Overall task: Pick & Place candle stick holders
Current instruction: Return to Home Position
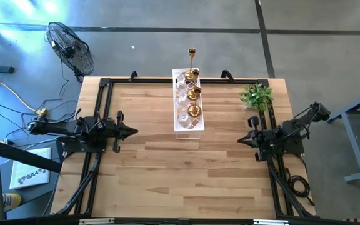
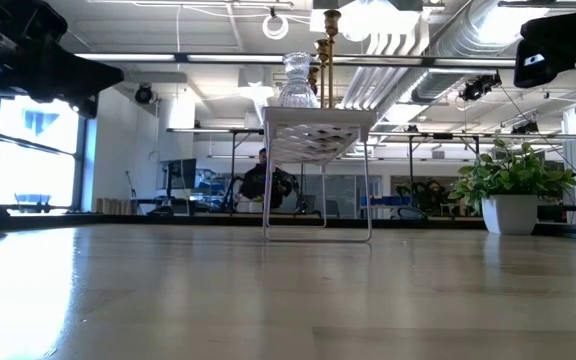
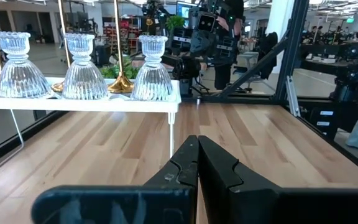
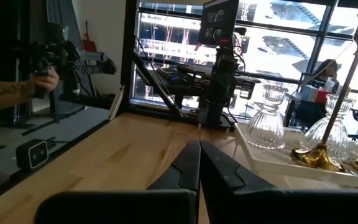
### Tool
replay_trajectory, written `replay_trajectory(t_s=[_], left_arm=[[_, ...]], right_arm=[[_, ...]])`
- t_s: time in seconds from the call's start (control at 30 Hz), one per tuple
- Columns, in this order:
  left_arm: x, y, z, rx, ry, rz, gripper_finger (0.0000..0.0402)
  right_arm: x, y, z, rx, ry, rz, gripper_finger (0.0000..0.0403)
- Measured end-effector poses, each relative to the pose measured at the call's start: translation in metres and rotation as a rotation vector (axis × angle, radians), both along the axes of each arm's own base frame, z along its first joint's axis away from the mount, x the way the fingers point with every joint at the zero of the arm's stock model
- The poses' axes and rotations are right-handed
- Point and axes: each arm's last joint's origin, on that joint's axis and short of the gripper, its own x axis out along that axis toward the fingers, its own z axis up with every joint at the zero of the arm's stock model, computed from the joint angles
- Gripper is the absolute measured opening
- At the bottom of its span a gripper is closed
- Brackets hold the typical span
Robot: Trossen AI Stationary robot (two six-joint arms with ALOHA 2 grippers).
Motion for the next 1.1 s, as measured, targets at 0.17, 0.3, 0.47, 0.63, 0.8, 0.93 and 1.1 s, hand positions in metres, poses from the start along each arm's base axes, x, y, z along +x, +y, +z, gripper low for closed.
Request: replay_trajectory(t_s=[0.17, 0.3, 0.47, 0.63, 0.8, 0.93, 1.1], left_arm=[[0.0000, 0.0000, -0.0002, 0.000, 0.002, 0.000, 0.0000], [0.0001, -0.0005, -0.0006, 0.002, 0.005, -0.017, 0.0000], [0.0001, -0.0010, -0.0010, -0.001, 0.007, -0.033, 0.0000], [0.0001, -0.0010, -0.0011, -0.001, 0.008, -0.033, 0.0000], [0.0001, -0.0010, -0.0011, 0.001, 0.008, -0.033, 0.0000], [0.0001, -0.0010, -0.0011, 0.002, 0.008, -0.033, 0.0000], [0.0001, -0.0009, -0.0012, 0.002, 0.008, -0.031, 0.0000]], right_arm=[[0.0000, 0.0000, 0.0000, 0.019, 0.003, 0.002, 0.0000], [0.0000, 0.0010, -0.0015, 0.008, 0.016, 0.034, 0.0000], [-0.0002, 0.0024, -0.0035, -0.007, 0.033, 0.080, 0.0000], [-0.0005, 0.0031, 0.0000, 0.009, -0.006, 0.107, 0.0000], [0.0023, 0.0046, -0.0064, 0.008, -0.110, 0.100, 0.0000], [0.0024, 0.0051, -0.0068, 0.003, -0.108, 0.115, 0.0000], [0.0025, 0.0046, -0.0067, -0.005, -0.110, 0.095, 0.0000]])
